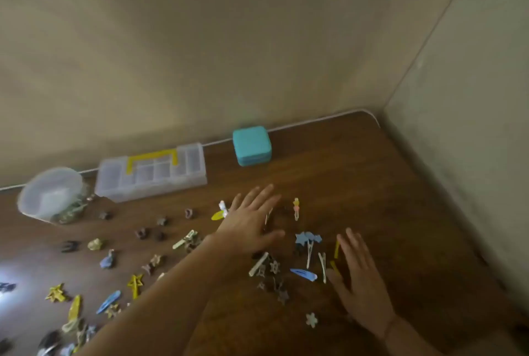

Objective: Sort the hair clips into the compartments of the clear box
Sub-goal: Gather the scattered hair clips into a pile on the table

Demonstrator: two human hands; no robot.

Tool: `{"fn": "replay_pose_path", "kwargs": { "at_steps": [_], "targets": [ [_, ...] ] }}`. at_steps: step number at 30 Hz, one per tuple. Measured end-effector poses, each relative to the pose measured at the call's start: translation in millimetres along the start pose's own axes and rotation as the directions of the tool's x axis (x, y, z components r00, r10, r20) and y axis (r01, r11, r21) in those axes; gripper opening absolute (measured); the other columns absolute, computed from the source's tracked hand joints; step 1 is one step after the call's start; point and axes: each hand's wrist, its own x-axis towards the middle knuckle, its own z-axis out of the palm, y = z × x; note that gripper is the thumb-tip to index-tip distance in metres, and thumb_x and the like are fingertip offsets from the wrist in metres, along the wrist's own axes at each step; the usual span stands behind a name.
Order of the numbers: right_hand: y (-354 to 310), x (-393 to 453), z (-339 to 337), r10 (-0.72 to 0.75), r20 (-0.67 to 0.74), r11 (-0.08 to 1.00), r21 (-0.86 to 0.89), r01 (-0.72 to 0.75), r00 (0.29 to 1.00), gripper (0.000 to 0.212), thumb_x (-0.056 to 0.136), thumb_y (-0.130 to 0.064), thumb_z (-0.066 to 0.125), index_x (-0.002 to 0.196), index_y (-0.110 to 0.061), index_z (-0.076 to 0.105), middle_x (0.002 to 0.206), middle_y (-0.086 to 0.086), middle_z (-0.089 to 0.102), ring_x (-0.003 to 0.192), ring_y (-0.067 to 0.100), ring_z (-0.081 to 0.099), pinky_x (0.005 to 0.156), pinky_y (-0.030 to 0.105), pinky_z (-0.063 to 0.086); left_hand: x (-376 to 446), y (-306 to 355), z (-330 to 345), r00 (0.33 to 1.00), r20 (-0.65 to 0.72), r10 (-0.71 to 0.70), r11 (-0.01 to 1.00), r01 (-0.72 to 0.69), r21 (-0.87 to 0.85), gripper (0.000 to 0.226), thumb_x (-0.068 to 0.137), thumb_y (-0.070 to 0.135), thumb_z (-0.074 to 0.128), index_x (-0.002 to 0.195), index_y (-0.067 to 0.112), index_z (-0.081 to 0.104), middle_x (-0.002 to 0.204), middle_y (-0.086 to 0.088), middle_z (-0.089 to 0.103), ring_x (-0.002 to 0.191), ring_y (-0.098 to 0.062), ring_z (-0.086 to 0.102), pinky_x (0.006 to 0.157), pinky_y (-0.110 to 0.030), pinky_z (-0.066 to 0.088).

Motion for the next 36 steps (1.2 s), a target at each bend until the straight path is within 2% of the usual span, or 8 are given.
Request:
{"fn": "replay_pose_path", "kwargs": {
  "at_steps": [4,7,11,14,19,23,29,36],
  "targets": [
    [-6,1,25,-0.052,-0.031,0.998,0.019,0.053,0.998,0.068,0.094,-0.066,0.023,0.151,-0.029,0.019,0.161,-0.010,0.007,0.149,0.010,-0.003,0.119,0.040,0.013,48,-2,8,0.989,0.012,0.147,0.989,-0.147,0.003,0.080,0.090,0.068,0.037,0.155,0.033,0.006,0.164,0.013,-0.001,0.150,-0.010,-0.004,0.121,-0.046,0.002],
    [-12,8,29,-0.077,-0.040,0.997,0.018,0.078,0.996,0.070,0.094,-0.068,0.019,0.151,-0.028,0.022,0.162,-0.007,0.009,0.149,0.011,-0.003,0.120,0.042,0.013,64,4,19,0.952,0.127,0.280,0.959,-0.284,0.016,0.077,0.091,0.068,0.036,0.155,0.031,0.013,0.164,0.012,0.006,0.149,-0.006,-0.002,0.121,-0.040,-0.001],
    [-19,17,28,-0.136,-0.008,0.987,0.084,0.136,0.991,0.067,0.094,-0.067,0.025,0.151,-0.030,0.019,0.162,-0.005,0.012,0.149,0.012,0.001,0.118,0.045,0.024,53,3,32,0.903,0.158,0.399,0.915,-0.404,-0.001,0.075,0.091,0.066,0.037,0.153,0.025,0.025,0.163,0.009,0.014,0.149,-0.005,-0.002,0.122,-0.037,0.001],
    [-26,18,30,-0.180,0.047,0.978,0.114,0.174,0.983,0.071,0.093,-0.068,0.026,0.152,-0.027,0.019,0.162,-0.007,0.008,0.149,0.009,-0.002,0.117,0.046,0.024,30,1,41,0.876,0.142,0.460,0.886,-0.463,-0.017,0.076,0.092,0.066,0.037,0.153,0.023,0.026,0.163,0.006,0.018,0.150,-0.006,0.000,0.122,-0.035,0.001],
    [-50,6,42,-0.225,0.111,0.966,0.156,0.206,0.968,0.074,0.093,-0.068,0.029,0.153,-0.028,0.013,0.162,-0.013,0.001,0.148,0.006,-0.005,0.120,0.043,0.018,-13,-10,51,0.868,0.107,0.484,0.874,-0.486,-0.009,0.074,0.094,0.062,0.038,0.153,0.018,0.027,0.161,0.000,0.023,0.150,-0.010,0.006,0.122,-0.040,0.004],
    [-78,-9,57,-0.242,0.127,0.959,0.183,0.217,0.962,0.076,0.093,-0.067,0.030,0.153,-0.023,0.014,0.162,-0.012,0.005,0.148,0.004,-0.004,0.120,0.043,0.018,-49,-30,59,0.883,0.064,0.465,0.884,-0.467,0.023,0.073,0.095,0.062,0.036,0.152,0.017,0.030,0.160,-0.001,0.026,0.151,-0.013,0.008,0.121,-0.046,0.008],
    [-124,-38,88,-0.254,0.126,0.951,0.215,0.223,0.959,0.076,0.095,-0.064,0.029,0.154,-0.020,0.010,0.162,-0.009,0.006,0.148,0.005,-0.001,0.120,0.039,0.016,-109,-55,64,0.917,0.059,0.395,0.918,-0.397,0.023,0.069,0.097,0.059,0.036,0.153,0.021,0.026,0.162,0.001,0.021,0.151,-0.012,0.002,0.122,-0.044,0.006],
    [-162,-54,111,-0.323,0.195,0.931,0.240,0.274,0.926,0.075,0.094,-0.065,0.030,0.154,-0.026,0.008,0.160,-0.019,-0.004,0.148,0.004,-0.004,0.121,0.037,0.012,-164,-89,67,0.916,-0.099,0.388,0.921,-0.390,-0.007,0.058,0.097,0.051,0.046,0.146,0.019,0.043,0.157,0.000,0.034,0.149,-0.017,0.020,0.117,-0.049,0.023]
  ]
}}
